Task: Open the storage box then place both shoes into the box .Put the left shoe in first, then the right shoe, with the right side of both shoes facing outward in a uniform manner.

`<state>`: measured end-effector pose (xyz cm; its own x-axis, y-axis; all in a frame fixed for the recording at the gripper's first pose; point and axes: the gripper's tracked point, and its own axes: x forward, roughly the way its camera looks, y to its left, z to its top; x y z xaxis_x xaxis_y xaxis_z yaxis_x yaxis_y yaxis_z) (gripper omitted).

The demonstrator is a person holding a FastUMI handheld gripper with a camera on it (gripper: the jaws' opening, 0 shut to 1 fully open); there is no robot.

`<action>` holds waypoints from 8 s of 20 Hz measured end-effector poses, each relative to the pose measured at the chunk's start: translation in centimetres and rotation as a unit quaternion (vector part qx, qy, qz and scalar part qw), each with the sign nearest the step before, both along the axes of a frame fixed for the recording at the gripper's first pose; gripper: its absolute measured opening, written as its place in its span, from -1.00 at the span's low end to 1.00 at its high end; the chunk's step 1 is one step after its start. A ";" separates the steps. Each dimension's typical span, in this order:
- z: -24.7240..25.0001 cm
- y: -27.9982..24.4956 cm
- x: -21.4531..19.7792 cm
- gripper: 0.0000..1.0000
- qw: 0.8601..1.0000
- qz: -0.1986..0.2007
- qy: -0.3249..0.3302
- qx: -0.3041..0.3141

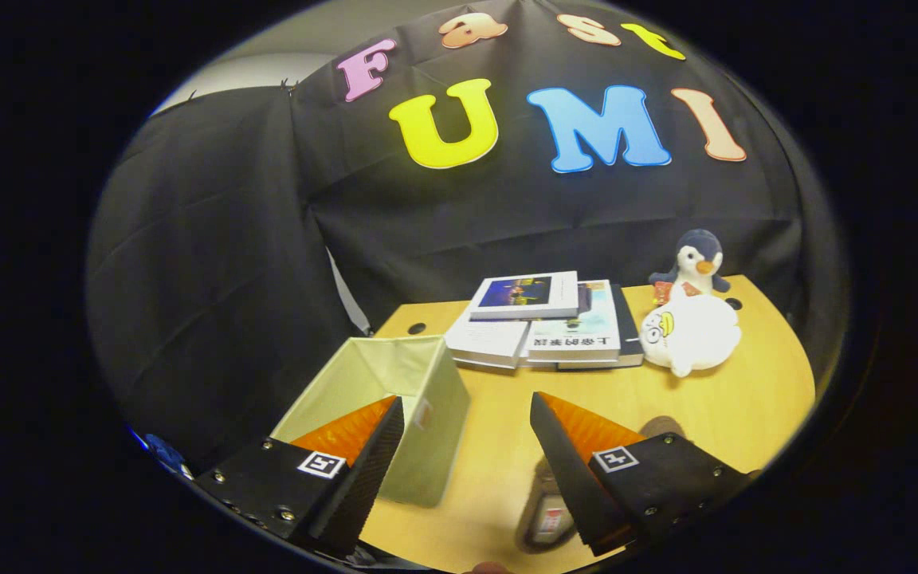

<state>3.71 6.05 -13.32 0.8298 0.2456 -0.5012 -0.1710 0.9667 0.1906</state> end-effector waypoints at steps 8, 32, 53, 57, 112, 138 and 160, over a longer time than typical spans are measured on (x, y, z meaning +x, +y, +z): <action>-8.3 -5.2 -1.7 0.95 0.996 -0.022 0.052 -0.073; -19.5 -7.7 -3.9 0.06 0.976 -0.048 0.204 -0.055; -6.5 -4.6 1.0 -0.99 0.965 -0.136 0.187 0.125; -2.5 -1.0 2.6 -0.99 0.968 -0.110 0.172 0.143; 3.2 -3.2 0.2 0.95 0.998 0.005 0.028 -0.047; -16.1 -22.9 -6.3 0.96 0.978 -0.095 0.154 -0.100; -18.6 -19.6 -5.5 -0.95 0.958 -0.145 0.246 -0.009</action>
